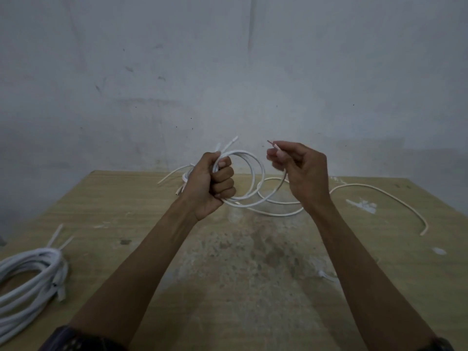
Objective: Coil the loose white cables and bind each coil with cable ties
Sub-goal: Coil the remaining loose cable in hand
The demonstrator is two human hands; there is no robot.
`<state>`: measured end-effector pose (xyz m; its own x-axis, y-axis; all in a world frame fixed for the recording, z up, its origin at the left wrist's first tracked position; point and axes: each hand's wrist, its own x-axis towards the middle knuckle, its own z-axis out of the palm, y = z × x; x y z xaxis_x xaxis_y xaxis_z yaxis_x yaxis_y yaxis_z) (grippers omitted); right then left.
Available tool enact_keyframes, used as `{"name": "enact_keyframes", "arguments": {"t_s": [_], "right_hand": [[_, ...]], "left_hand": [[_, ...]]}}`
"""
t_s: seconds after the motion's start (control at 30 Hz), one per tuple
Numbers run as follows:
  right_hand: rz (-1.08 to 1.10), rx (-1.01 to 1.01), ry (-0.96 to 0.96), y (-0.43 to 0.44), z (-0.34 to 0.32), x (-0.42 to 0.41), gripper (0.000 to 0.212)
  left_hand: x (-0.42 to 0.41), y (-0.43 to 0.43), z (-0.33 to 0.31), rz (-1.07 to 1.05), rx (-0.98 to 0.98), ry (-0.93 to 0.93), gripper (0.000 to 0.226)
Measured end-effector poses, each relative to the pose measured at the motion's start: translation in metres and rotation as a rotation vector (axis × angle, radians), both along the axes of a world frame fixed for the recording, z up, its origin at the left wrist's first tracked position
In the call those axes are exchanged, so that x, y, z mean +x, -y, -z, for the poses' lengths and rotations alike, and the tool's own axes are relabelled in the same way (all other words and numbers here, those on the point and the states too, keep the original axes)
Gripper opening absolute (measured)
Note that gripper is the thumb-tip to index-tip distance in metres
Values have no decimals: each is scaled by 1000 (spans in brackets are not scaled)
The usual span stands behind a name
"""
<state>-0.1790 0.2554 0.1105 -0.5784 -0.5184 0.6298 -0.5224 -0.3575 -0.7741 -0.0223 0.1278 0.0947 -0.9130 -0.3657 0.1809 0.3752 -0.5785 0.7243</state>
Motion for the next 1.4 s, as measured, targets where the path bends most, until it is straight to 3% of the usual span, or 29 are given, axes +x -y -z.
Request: {"name": "enact_keyframes", "arguments": {"t_s": [0.07,0.1,0.23,0.33,0.4,0.6,0.73,0.9,1.0,1.1,1.17,1.23,1.3,1.4], "right_hand": [[218,27,-449,-5,-6,4,16],[269,8,-585,-7,-9,7,16],[51,13,-674,-7,-10,22,16],[-10,154,-804,1,0,28,19],[-34,207,-775,2,4,29,19],[-119,222,-551,-5,4,25,19],[-6,317,-719,-13,23,15,27],[35,422,-699,-33,47,2,43],[-14,478,-562,-48,58,-4,43],[-38,706,-471,-75,60,-30,33],[-72,1078,-496,-99,55,-53,15],[-140,1421,-489,-117,55,-62,18],[-159,1510,-466,-120,63,-61,24],[-178,1440,-472,-114,71,-60,14]], "left_hand": [[-2,-1,2,42,-63,56,32],[-3,-2,4,74,-101,90,32],[-5,-5,11,242,-220,189,33],[-3,-3,14,375,-213,211,57],[0,-1,16,417,-242,257,66],[1,0,21,425,-251,285,42],[-3,-8,22,447,-251,260,37],[-17,-31,48,606,-87,178,26],[-26,-47,68,625,-65,206,27],[-30,-51,83,648,-107,265,27],[-32,-51,87,636,-104,300,25],[-31,-51,88,613,-96,309,24],[-31,-51,86,597,-99,304,25],[-31,-48,83,584,-84,297,28]]}}
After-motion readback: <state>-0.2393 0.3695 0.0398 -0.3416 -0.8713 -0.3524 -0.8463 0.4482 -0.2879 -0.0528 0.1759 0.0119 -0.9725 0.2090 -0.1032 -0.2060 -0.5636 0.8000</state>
